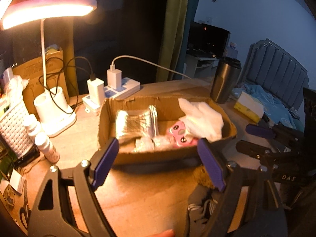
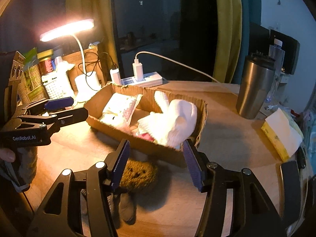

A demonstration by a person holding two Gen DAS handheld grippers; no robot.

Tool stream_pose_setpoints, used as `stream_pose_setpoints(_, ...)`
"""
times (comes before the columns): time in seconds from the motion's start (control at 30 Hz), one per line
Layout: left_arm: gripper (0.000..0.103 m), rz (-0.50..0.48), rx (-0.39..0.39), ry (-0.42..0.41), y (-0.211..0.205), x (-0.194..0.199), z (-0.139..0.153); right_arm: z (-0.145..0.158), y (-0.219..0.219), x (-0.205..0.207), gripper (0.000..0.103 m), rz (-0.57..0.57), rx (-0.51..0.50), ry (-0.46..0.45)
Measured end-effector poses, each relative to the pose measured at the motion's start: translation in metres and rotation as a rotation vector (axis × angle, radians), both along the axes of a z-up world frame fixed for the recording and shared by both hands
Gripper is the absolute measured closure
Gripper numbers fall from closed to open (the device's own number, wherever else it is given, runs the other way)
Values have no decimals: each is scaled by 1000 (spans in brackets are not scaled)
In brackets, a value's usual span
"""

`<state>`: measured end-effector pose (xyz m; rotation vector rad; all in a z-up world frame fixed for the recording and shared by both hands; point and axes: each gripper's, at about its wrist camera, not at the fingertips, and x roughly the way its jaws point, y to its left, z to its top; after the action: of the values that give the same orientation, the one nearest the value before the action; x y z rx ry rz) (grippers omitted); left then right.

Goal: Organize soft objects
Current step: 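Grasp the grey sock with the left tool while the right tool grasps the brown fuzzy plush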

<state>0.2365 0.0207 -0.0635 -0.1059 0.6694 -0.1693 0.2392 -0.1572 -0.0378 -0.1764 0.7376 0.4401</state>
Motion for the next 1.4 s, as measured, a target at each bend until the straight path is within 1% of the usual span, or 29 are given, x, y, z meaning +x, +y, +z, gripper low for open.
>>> stream_pose_setpoints(0.2, 20, -8, -6, 13, -1, -14, -12, -13, 5, -9, 42, 5, 2, 28)
stream_pose_setpoints(0.37, 20, -13, -17, 38, -1, -25, -25, -29, 14, -11, 33, 18, -4, 62)
stream_pose_setpoints(0.43, 20, -13, -24, 47, 0, -27, -30, -34, 18, -9, 32, 25, -3, 78)
stream_pose_setpoints(0.5, 20, -13, -28, 56, 1, -30, -33, -40, 21, -6, 31, 33, -3, 94)
stream_pose_setpoints(0.53, 20, -13, -31, 61, 2, -31, -36, -43, 23, -5, 31, 40, 2, 118)
stream_pose_setpoints(0.67, 20, -18, -32, 88, 2, -32, -44, -55, 27, 5, 31, 31, 10, 152)
stream_pose_setpoints(0.9, 20, -19, -31, 126, 0, -31, -56, -71, 23, 16, 31, 25, 34, 206)
stream_pose_setpoints(0.93, 20, -22, -29, 131, -2, -31, -57, -71, 20, 16, 34, 30, 48, 212)
stream_pose_setpoints(0.97, 20, -25, -28, 136, -4, -31, -58, -71, 19, 15, 38, 35, 55, 212)
stream_pose_setpoints(1.07, 20, -41, -20, 153, -13, -30, -61, -66, 13, 12, 42, 42, 73, 194)
stream_pose_setpoints(1.27, 20, -101, -1, 188, -38, -31, -67, -57, -10, 7, 42, 18, 105, 164)
stream_pose_setpoints(1.4, 20, -143, 35, 217, -60, -31, -75, -55, -27, 2, 42, -4, 116, 156)
